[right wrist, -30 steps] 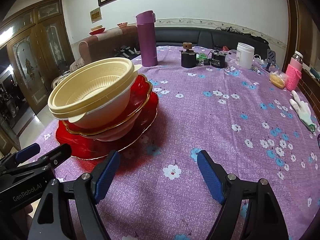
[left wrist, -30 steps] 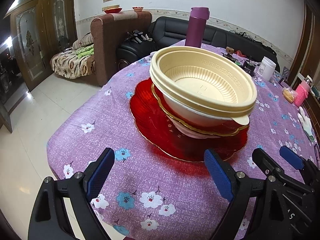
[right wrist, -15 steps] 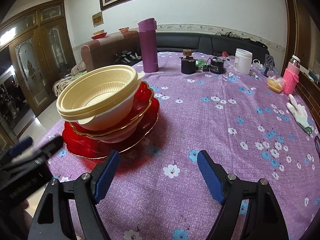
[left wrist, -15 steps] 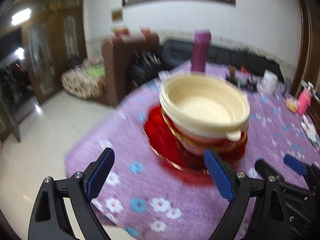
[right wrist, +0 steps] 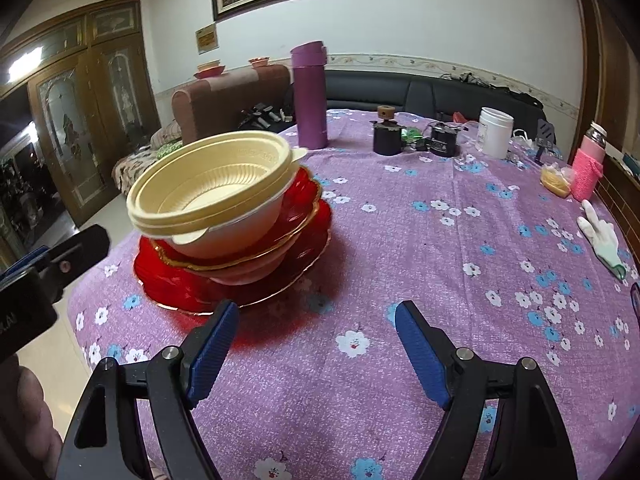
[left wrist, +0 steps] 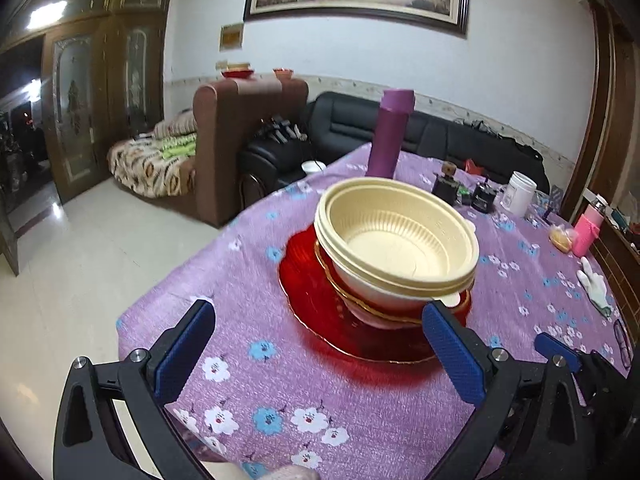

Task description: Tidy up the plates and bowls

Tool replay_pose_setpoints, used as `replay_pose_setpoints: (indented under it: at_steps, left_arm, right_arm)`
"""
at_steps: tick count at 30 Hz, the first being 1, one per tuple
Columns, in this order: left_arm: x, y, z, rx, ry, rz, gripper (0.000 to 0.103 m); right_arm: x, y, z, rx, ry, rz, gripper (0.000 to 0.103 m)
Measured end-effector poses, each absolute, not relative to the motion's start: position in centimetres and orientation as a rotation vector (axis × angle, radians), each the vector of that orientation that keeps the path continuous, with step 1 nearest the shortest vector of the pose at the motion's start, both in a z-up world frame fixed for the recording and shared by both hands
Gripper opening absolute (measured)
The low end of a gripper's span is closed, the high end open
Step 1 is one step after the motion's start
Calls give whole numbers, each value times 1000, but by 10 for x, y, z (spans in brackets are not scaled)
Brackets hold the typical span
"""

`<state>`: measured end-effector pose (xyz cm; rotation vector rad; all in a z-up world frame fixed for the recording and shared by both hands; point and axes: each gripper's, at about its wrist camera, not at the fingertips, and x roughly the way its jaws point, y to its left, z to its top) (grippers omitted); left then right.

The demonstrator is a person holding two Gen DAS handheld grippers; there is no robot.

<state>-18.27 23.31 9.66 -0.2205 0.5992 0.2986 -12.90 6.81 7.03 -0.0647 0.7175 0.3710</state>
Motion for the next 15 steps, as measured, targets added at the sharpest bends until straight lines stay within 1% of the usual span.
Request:
replay_pose_setpoints:
  at_steps: [8, 15]
  left_arm:
    - [-174, 239, 87, -235, 664, 309, 103]
    - [-165, 242, 89, -234, 694, 325, 103]
  right_arm:
    - [-136, 87, 68, -132, 711, 421, 85]
    - [-133, 89, 70, -141, 712, 463, 85]
